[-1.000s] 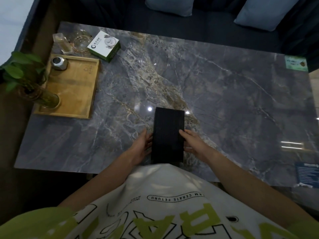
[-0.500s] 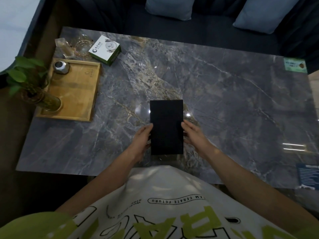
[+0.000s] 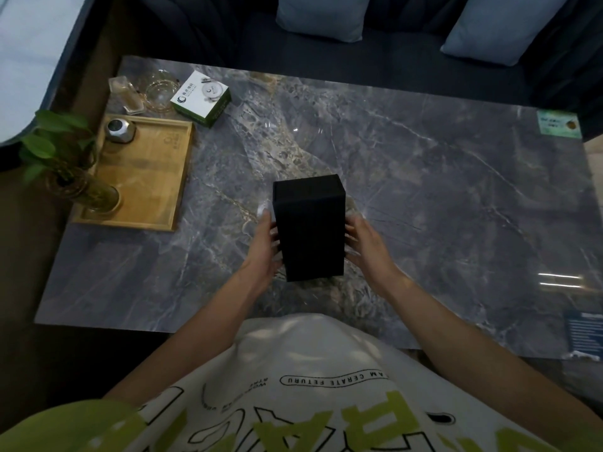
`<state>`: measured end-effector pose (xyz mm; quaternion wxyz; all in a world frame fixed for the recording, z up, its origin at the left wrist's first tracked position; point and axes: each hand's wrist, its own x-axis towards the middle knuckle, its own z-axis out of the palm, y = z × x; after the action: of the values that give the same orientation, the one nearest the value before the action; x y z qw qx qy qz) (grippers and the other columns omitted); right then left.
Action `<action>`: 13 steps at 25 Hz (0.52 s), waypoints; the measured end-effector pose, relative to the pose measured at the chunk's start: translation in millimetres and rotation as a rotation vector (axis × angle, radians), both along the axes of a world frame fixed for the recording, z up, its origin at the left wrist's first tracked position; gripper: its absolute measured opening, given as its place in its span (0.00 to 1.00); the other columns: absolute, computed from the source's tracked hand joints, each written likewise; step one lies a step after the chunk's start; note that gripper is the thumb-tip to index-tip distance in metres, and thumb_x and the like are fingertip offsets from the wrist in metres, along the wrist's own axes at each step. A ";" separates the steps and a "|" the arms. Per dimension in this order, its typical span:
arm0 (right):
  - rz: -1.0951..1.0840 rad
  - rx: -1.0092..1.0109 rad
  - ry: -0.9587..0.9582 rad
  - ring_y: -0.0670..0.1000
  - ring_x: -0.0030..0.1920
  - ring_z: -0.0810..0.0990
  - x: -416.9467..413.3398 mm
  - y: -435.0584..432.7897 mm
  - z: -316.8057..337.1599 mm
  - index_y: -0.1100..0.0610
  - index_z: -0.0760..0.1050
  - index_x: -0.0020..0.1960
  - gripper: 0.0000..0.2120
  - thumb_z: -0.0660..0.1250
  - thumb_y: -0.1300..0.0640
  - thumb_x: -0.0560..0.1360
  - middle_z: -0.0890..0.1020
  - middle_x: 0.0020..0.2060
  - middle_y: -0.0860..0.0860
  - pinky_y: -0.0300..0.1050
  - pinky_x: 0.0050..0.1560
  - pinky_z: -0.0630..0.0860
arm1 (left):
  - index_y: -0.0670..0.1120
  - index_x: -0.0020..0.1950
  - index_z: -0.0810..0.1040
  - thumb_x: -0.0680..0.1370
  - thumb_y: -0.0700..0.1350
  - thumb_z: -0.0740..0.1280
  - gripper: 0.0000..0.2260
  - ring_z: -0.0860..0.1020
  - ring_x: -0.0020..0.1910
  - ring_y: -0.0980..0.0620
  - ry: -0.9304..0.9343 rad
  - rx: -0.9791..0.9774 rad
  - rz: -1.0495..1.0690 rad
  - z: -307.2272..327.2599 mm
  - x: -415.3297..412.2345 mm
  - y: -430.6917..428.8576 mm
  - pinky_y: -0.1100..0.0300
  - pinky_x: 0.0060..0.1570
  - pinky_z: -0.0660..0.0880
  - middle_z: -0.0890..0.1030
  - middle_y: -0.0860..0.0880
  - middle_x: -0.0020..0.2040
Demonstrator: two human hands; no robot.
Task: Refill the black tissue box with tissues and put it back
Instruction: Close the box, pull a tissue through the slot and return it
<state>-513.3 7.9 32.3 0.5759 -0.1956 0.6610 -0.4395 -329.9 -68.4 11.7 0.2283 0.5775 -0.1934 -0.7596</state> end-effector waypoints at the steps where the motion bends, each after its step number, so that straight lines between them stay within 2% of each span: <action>1: 0.005 0.004 -0.002 0.47 0.60 0.80 -0.7 -0.5 0.6 0.53 0.75 0.66 0.23 0.50 0.40 0.83 0.81 0.60 0.49 0.42 0.52 0.78 | 0.50 0.58 0.77 0.79 0.66 0.55 0.23 0.79 0.47 0.52 -0.018 -0.012 -0.009 0.9 -1.4 0.2 0.58 0.39 0.76 0.80 0.51 0.48; 4: -0.019 0.038 -0.006 0.48 0.60 0.79 -0.5 -3.9 1.5 0.53 0.73 0.66 0.24 0.50 0.39 0.82 0.80 0.59 0.49 0.44 0.53 0.76 | 0.50 0.57 0.76 0.80 0.65 0.54 0.22 0.75 0.38 0.55 -0.010 -0.002 0.021 5.9 -2.0 1.8 0.62 0.31 0.72 0.77 0.52 0.41; 7: 0.011 0.062 0.020 0.48 0.62 0.78 2.4 -8.9 0.1 0.50 0.73 0.68 0.25 0.50 0.37 0.82 0.80 0.61 0.48 0.45 0.57 0.74 | 0.49 0.50 0.78 0.79 0.64 0.55 0.22 0.68 0.35 0.53 0.085 0.003 0.076 8.6 0.0 1.6 0.60 0.35 0.63 0.71 0.50 0.38; 9: 0.038 0.032 0.028 0.47 0.63 0.77 4.5 -10.6 -0.7 0.47 0.75 0.67 0.23 0.53 0.37 0.81 0.80 0.62 0.46 0.44 0.60 0.73 | 0.49 0.46 0.78 0.79 0.64 0.55 0.21 0.65 0.34 0.52 0.112 -0.006 0.069 11.8 -0.9 1.9 0.58 0.35 0.61 0.68 0.49 0.37; 11: 0.045 0.006 0.017 0.46 0.62 0.78 6.3 -11.5 0.5 0.44 0.79 0.61 0.17 0.57 0.39 0.80 0.81 0.60 0.44 0.43 0.62 0.71 | 0.49 0.46 0.78 0.80 0.62 0.56 0.20 0.66 0.35 0.52 0.100 -0.026 0.051 15.3 -2.2 1.3 0.58 0.36 0.61 0.69 0.49 0.37; 13: 0.010 -0.009 -0.033 0.46 0.56 0.79 6.0 -12.1 0.9 0.43 0.82 0.49 0.12 0.59 0.45 0.80 0.82 0.54 0.45 0.42 0.58 0.72 | 0.49 0.46 0.80 0.80 0.59 0.57 0.17 0.70 0.36 0.52 0.099 -0.042 0.078 17.8 -2.7 0.4 0.59 0.36 0.63 0.73 0.50 0.39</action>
<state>-507.3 -4.3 33.1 0.5881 -0.1941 0.6485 -0.4426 -332.7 -68.0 29.5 0.2790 0.5414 -0.1750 -0.7735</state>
